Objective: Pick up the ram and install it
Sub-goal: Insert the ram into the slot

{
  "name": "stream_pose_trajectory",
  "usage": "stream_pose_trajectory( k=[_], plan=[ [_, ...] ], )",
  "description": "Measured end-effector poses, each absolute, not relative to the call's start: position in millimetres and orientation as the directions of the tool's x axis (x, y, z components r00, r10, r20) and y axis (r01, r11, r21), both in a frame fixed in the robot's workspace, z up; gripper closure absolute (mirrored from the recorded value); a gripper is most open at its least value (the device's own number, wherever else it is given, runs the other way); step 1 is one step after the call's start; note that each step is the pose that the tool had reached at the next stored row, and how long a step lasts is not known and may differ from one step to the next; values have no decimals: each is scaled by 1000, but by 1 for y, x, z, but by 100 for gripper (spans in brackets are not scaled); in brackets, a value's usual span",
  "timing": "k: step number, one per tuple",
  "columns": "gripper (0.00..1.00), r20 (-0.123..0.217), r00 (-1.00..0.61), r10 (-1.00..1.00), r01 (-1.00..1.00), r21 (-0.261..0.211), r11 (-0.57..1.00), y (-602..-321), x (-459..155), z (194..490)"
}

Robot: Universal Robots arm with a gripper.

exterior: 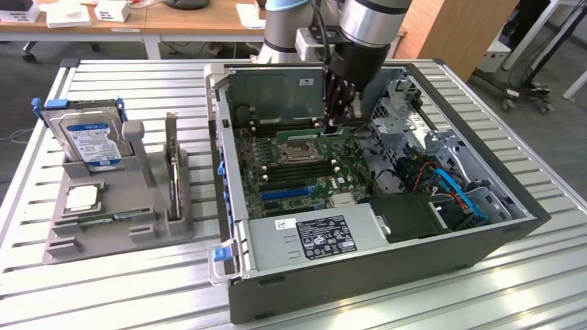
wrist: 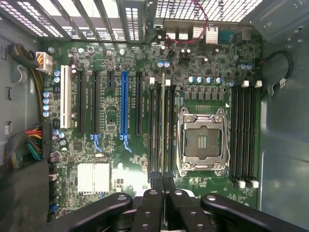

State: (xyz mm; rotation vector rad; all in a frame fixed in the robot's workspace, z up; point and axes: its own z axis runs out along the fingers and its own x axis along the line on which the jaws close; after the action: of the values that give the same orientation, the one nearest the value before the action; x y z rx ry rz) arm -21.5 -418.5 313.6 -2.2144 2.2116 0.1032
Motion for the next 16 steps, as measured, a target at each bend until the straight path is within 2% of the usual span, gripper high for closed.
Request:
stream_pose_trajectory(
  k=[16],
  plan=[
    [89,-54,0,-999,-999,39,-2,-424,-22,314]
  ],
)
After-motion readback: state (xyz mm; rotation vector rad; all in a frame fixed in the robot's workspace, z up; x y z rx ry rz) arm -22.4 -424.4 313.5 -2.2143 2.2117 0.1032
